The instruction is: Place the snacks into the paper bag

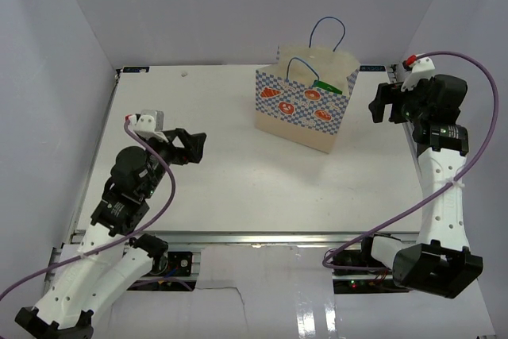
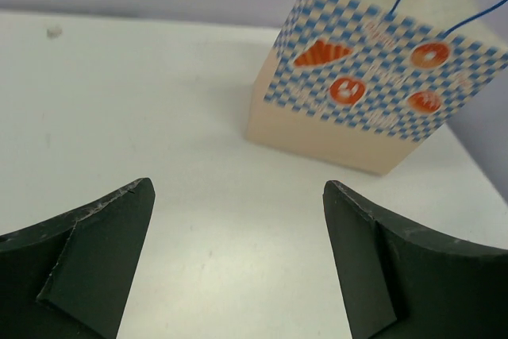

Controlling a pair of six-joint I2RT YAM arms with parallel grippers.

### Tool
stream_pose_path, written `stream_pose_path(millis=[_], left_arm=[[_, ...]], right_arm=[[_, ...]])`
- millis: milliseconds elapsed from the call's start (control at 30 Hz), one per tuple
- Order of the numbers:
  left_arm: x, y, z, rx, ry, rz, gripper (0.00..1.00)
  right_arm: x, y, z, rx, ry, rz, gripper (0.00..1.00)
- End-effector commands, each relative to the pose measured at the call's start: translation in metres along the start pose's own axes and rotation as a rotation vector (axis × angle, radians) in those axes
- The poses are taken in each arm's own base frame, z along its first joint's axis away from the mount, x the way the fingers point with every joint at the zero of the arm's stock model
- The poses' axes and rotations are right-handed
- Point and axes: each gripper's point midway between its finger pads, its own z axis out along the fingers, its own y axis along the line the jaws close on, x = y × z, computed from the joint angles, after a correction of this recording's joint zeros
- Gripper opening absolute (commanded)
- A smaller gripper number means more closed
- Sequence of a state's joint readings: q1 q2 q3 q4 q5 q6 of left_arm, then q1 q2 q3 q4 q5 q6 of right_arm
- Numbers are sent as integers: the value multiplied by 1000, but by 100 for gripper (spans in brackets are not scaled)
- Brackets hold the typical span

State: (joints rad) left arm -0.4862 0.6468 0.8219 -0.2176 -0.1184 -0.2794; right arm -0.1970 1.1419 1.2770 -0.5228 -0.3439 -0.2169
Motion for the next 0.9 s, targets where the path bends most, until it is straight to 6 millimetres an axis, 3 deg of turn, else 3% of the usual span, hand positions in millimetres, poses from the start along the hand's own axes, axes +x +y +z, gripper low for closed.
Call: stream_pose_path(millis=[0, 267, 867], left_arm=[[30, 28, -24, -124, 61, -54, 98], [46, 34, -39, -147, 67, -127, 98], [48, 26, -29, -130, 120, -142, 98]], right_arm=[[-8, -14, -7, 102, -50, 50, 90], [5, -13, -16, 142, -44, 83, 90], [5, -3, -36, 143, -78, 39, 90]])
